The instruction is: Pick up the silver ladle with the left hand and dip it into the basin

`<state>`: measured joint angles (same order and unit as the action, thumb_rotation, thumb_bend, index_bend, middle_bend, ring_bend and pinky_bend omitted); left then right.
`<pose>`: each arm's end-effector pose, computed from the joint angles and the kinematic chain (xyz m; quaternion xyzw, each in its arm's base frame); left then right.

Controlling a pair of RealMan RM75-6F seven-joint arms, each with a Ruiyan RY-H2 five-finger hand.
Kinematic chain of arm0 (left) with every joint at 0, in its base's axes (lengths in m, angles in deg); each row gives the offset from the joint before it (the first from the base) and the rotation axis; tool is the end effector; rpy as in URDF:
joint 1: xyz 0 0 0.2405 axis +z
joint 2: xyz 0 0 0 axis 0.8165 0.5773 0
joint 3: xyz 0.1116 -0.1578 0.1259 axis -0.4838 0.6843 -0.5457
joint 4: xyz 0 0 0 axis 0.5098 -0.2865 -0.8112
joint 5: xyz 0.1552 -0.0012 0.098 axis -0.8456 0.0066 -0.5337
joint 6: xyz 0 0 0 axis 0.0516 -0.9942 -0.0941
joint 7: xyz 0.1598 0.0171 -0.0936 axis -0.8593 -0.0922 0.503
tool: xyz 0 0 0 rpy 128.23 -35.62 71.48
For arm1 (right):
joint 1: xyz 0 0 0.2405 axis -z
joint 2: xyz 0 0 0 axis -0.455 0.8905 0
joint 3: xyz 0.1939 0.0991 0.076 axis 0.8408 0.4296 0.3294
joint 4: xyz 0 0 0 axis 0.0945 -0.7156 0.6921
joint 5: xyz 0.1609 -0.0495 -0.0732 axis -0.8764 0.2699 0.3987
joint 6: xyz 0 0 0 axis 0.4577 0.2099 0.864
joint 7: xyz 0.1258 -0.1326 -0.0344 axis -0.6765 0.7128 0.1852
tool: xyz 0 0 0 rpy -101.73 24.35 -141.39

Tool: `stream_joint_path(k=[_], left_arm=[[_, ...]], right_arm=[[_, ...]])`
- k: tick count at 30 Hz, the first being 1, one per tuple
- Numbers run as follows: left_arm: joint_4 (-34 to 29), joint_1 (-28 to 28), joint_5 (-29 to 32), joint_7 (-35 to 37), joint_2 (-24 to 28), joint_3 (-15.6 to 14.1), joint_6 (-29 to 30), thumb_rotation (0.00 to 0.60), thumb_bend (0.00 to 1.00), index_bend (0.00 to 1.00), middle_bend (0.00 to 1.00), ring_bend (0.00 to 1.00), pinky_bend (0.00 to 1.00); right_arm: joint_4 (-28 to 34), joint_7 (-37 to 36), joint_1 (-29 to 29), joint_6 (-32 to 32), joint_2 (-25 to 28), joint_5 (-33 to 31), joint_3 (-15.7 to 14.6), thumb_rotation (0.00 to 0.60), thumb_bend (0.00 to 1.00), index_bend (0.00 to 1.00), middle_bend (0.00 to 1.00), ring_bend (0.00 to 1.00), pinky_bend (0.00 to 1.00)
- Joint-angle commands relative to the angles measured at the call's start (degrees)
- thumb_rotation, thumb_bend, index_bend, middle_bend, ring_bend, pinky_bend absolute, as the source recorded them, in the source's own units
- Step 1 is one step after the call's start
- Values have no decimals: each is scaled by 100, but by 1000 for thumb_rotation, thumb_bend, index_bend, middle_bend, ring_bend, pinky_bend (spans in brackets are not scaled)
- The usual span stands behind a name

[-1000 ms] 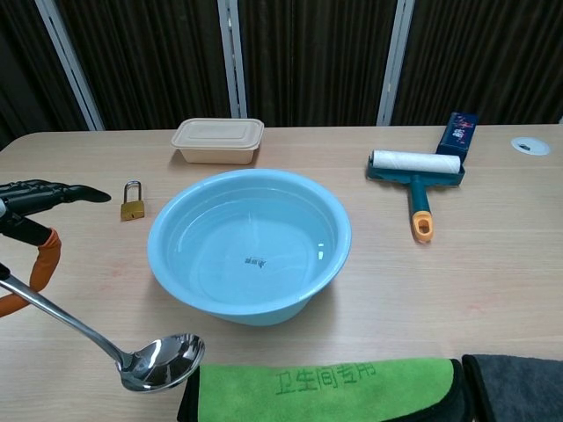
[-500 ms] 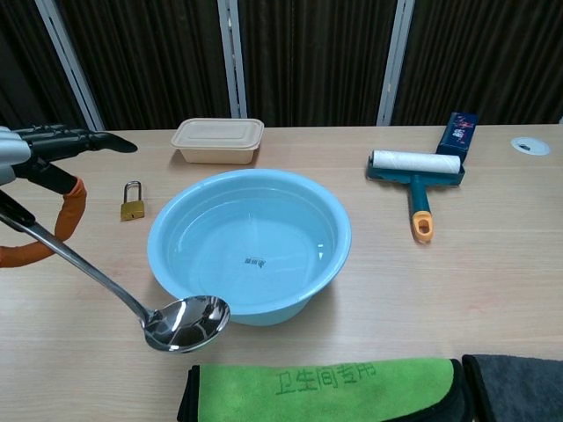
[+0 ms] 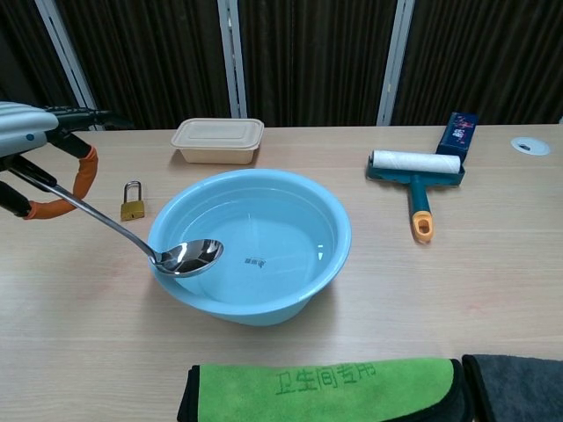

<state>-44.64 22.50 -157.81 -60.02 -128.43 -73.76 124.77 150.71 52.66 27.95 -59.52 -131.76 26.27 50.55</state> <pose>-0.1638 0.3069 0.0612 -0.7941 -0.2840 -0.3698 0.3899 -0.2965 -0.1916 0.2075 0.5755 -0.3567 0.3674 0.6376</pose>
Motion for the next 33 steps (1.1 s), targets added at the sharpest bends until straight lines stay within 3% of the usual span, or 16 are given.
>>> stream_joint_path(k=[1,20,33], left_arm=[[158,-125,113,115,-133,88,-153,600,410,575,0,0,0],[1428,-789,415,518,-1407,321,-816,600,409,574,0,0,0],[1776,-917,485,605,-1722,239,-904,600,410,578,0,0,0]], right_arm=[[4,36,-21,36,-16,-17,7,600,0,0,0,0,0],[3,73,-62,132,-23,-49,12,600,0,0,0,0,0],[-1,38,-53,105,-10,-19,5,600,0,0,0,0,0]])
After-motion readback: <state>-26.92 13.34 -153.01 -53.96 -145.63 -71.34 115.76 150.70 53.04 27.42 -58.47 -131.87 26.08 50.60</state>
